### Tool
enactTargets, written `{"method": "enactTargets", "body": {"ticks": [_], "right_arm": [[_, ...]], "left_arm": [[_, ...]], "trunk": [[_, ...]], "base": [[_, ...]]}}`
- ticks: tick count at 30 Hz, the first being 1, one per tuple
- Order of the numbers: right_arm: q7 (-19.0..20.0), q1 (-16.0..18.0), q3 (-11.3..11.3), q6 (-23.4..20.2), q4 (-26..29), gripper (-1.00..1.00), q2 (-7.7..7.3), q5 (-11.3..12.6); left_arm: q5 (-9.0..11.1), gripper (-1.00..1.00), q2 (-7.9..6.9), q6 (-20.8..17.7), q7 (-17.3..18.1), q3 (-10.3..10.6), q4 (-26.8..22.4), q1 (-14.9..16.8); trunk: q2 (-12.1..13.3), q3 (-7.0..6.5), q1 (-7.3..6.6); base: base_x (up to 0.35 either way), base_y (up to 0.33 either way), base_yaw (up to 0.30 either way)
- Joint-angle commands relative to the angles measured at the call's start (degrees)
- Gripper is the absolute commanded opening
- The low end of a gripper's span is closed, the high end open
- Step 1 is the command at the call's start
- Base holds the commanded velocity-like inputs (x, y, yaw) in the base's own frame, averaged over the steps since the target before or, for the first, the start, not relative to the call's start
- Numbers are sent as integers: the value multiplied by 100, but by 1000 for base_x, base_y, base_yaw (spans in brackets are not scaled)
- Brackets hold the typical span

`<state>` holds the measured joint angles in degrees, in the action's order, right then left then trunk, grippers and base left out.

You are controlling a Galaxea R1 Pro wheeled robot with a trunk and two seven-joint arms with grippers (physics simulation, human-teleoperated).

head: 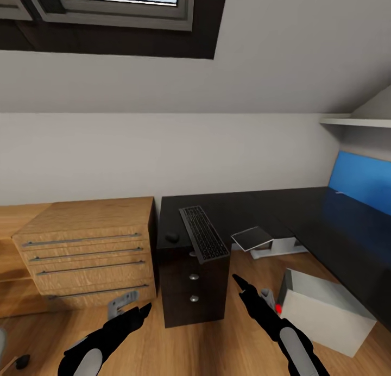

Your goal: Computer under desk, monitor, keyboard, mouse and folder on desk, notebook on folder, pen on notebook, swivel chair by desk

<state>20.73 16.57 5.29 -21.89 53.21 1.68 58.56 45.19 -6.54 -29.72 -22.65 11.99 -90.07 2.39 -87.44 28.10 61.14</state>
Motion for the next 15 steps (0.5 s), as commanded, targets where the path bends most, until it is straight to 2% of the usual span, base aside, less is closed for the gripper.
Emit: {"method": "enactTargets", "body": {"ticks": [1, 6, 9, 10, 11, 15], "right_arm": [[14, 4, 25, -54, 4, 100, 7, 38], [87, 4, 28, -62, 11, 100, 7, 37], [192, 4, 47, -65, 13, 100, 2, 45], [342, 4, 54, -71, 13, 100, -2, 49], [733, 4, 52, -77, 12, 100, -12, 50], [837, 1, 52, -78, 7, 100, -14, 44]], "left_arm": [[60, 100, -6, -3, -61, 12, -9, 5], [57, 100, -6, -3, -81, 23, -10, 4], [53, 100, -6, -3, -81, 25, -11, 3], [52, 100, -6, -5, -81, 24, -11, 3], [52, 100, -6, -7, -82, 30, -14, 4], [51, 100, -6, -7, -82, 31, -18, 4]], "trunk": [[-45, 25, 22], [-246, 115, 132], [-246, 115, 132], [-246, 115, 132], [-286, 133, 154], [-446, 204, 242]], "base": [[0, 0, 0], [0, 0, 0], [0, 0, 0], [0, 0, 0], [0, 0, 0], [0, 0, 0]]}}
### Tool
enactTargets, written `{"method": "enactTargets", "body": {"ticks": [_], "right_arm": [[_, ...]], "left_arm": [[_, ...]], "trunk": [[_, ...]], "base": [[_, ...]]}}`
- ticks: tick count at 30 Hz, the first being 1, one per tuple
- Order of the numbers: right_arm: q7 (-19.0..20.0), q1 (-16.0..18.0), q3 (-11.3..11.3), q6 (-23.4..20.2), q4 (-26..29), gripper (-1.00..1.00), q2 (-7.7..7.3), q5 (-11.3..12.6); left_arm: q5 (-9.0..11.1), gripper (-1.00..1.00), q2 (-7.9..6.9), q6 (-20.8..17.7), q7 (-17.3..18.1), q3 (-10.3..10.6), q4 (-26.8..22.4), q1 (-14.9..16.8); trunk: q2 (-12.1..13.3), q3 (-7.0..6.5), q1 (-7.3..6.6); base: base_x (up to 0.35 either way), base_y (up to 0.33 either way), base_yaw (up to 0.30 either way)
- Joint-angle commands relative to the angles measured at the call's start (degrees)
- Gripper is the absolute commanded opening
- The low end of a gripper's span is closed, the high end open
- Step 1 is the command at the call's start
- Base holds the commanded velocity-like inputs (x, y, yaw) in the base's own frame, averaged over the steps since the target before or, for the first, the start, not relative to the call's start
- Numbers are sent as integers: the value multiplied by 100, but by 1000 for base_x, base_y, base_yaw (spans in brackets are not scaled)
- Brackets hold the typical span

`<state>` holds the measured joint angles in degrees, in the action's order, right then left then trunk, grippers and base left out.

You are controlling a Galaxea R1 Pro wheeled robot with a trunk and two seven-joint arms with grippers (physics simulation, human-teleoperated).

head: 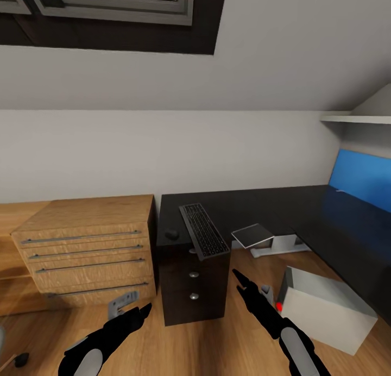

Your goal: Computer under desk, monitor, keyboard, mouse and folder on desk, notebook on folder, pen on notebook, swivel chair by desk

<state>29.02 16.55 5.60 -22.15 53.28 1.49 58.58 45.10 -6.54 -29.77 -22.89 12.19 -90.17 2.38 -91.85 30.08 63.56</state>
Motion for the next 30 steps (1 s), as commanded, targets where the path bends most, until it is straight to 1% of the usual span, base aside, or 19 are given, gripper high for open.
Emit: {"method": "enactTargets", "body": {"ticks": [1, 27, 30], "right_arm": [[22, 2, 20, -52, -1, 100, 3, 41], [51, -2, 13, -44, -21, 100, -17, 22], [51, -1, 12, -44, -28, 100, -18, 16]], "left_arm": [[60, 100, -6, -2, -60, 12, -8, 5], [60, 100, -6, -20, -67, 12, -1, 5], [60, 100, 0, -20, -126, 20, 0, 3]], "trunk": [[-45, 25, 22], [-1088, 491, 593], [-1208, 545, 659]], "base": [[0, 0, 0], [0, 0, 0], [0, 0, 0]]}}
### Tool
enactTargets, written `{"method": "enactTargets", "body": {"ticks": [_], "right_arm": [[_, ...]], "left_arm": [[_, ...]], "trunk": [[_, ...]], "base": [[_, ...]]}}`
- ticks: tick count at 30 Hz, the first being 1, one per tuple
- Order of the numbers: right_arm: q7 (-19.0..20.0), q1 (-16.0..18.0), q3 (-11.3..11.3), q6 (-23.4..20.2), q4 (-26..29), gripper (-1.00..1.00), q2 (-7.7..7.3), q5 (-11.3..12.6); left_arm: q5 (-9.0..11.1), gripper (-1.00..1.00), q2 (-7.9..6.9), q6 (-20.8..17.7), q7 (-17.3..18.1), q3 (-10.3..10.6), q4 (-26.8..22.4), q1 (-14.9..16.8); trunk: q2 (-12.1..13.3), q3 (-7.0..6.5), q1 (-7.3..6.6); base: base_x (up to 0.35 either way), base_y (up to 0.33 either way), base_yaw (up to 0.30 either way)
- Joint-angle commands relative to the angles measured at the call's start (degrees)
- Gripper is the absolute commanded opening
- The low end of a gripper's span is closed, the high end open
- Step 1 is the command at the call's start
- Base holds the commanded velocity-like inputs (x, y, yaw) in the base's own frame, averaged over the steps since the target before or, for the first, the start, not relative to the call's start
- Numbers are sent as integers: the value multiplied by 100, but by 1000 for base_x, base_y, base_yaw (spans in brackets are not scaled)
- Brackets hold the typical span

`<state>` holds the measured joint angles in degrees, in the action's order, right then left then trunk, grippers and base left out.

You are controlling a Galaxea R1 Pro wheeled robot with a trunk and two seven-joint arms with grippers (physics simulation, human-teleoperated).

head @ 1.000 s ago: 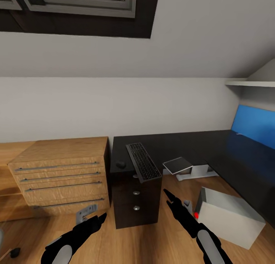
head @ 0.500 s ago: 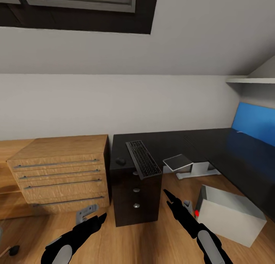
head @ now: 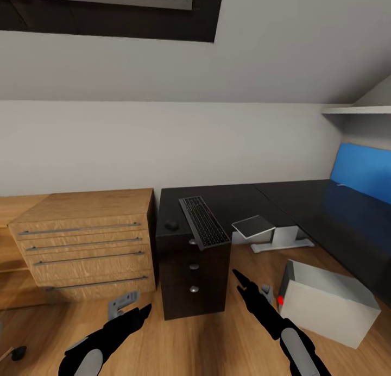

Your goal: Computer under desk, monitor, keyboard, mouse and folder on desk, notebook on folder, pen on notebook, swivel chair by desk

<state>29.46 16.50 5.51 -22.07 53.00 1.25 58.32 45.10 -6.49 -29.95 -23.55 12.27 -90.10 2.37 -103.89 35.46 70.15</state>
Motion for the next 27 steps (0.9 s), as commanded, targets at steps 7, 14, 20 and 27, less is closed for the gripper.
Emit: {"method": "enactTargets", "body": {"ticks": [7, 14, 20, 27], "right_arm": [[7, 3, 26, -47, 1, 100, 7, 45], [-26, 5, 6, -52, 16, 100, 28, 46], [-43, 3, 3, -52, 25, 100, 36, 40], [-47, 5, 3, -14, 26, 100, 53, 39]], "left_arm": [[69, 100, -2, -19, -260, 12, -8, 6], [77, 100, -6, -35, -267, 12, 22, 6], [78, 100, -7, -37, -264, 12, 34, 6], [86, 100, -8, -43, -264, 12, 44, 8]], "trunk": [[-205, 96, 110], [-205, 96, 110], [-205, 96, 110], [-205, 96, 110]], "base": [[0, 0, 0], [0, 0, 0], [0, 0, 30], [0, 0, 167]]}}
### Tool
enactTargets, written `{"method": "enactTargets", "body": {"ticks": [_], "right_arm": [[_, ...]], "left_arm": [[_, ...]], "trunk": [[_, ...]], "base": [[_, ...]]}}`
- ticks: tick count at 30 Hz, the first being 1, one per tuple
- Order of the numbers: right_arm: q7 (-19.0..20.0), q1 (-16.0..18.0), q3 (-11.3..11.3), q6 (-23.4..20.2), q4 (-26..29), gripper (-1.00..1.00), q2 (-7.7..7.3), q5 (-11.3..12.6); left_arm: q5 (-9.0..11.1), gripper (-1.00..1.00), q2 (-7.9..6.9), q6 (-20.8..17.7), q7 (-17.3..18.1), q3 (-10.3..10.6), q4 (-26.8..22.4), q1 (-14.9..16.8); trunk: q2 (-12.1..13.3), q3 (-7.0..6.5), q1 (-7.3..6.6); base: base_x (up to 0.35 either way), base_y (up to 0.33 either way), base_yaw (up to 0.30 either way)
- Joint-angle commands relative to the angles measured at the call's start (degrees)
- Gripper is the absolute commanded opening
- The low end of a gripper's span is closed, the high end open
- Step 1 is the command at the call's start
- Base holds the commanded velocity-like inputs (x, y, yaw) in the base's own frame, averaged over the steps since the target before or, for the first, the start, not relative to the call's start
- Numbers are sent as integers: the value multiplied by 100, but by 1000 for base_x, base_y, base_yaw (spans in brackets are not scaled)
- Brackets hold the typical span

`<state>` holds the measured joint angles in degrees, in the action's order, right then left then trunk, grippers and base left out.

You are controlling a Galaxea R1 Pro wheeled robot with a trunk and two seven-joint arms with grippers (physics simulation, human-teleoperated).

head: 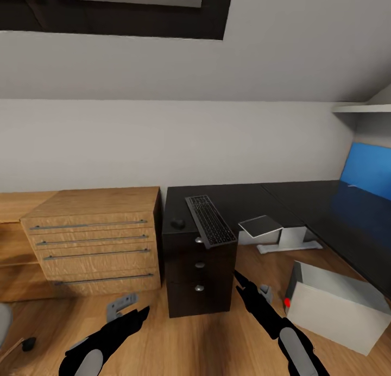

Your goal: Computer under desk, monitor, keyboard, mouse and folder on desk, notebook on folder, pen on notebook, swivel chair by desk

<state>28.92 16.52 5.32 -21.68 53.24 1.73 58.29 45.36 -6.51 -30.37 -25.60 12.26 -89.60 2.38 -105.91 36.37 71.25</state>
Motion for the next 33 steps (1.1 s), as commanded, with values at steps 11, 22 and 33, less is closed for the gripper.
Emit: {"method": "enactTargets", "body": {"ticks": [11, 22, 33], "right_arm": [[22, 7, 33, -38, -2, 100, 12, 50], [-68, 49, 124, 18, -147, 100, -238, 41], [-145, 580, 140, -76, -875, 100, -971, 564]], "left_arm": [[60, 100, -6, -4, -59, 13, 3, 5], [64, 100, 0, -4, -57, 21, 46, 6], [60, 100, 6, 5, -50, 80, 107, 5]], "trunk": [[-3, 6, -1], [-3, 6, -1], [-3, 6, -1]], "base": [[0, 0, 231], [0, 0, 14], [0, 0, 0]]}}
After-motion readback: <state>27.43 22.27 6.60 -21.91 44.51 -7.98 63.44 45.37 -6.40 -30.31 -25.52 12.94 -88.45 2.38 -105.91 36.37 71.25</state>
